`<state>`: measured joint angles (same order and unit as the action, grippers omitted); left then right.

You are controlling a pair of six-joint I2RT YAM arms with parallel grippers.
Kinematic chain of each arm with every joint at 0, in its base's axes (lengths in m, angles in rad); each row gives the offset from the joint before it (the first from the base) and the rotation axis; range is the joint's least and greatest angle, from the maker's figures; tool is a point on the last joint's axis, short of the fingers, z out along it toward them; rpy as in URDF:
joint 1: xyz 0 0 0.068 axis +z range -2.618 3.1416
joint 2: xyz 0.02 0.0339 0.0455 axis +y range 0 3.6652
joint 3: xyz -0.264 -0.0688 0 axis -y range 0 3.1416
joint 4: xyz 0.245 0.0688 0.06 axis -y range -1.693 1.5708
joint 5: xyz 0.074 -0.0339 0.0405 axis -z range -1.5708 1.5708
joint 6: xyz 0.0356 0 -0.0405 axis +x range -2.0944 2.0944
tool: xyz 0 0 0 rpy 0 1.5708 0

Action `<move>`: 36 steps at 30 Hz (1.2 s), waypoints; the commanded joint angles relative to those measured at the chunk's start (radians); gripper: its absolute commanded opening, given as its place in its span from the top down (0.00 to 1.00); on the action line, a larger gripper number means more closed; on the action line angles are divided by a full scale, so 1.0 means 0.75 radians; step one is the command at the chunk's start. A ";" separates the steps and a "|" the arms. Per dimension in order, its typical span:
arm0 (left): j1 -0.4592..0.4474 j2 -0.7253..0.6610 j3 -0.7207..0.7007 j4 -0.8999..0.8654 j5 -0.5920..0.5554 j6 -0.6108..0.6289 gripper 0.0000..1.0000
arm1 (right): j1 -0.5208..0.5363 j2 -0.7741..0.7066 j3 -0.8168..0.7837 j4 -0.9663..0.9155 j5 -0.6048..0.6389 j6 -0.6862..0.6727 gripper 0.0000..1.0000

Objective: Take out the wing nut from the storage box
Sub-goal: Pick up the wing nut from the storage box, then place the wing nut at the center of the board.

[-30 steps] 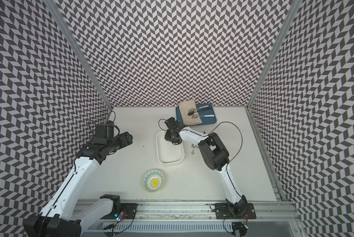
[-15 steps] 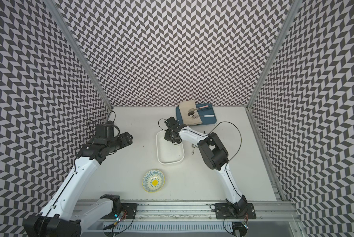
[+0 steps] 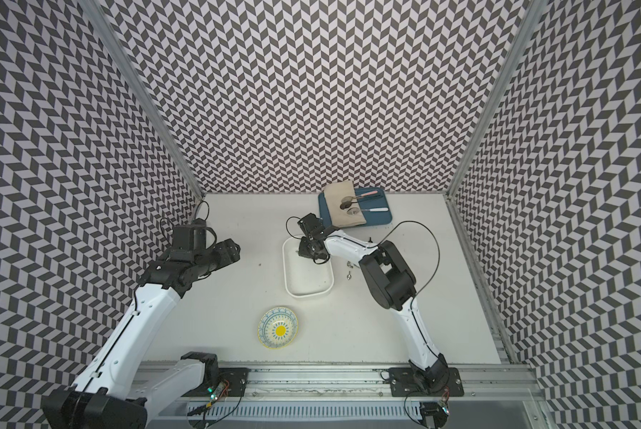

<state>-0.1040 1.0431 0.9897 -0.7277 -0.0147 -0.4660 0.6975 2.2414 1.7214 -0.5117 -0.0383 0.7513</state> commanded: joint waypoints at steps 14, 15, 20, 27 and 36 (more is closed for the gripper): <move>0.007 -0.004 0.032 -0.003 -0.001 0.003 0.20 | 0.011 -0.297 -0.075 -0.062 -0.012 -0.126 0.98; 0.006 -0.003 0.033 -0.003 -0.001 0.002 0.20 | 0.006 -0.332 -0.099 -0.062 -0.012 -0.132 0.98; 0.006 0.002 0.033 -0.003 -0.005 0.006 0.20 | -0.056 -0.489 -0.235 -0.048 -0.014 -0.142 0.98; 0.006 0.018 0.030 0.006 0.000 0.008 0.20 | -0.204 -0.705 -0.469 -0.044 -0.016 -0.190 0.99; 0.006 0.020 0.017 0.015 0.007 0.006 0.20 | -0.273 -0.781 -0.766 -0.038 0.025 -0.250 0.99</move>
<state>-0.1040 1.0592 0.9897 -0.7269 -0.0139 -0.4656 0.4923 1.6829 1.1873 -0.5541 -0.0402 0.5896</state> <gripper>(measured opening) 0.799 0.070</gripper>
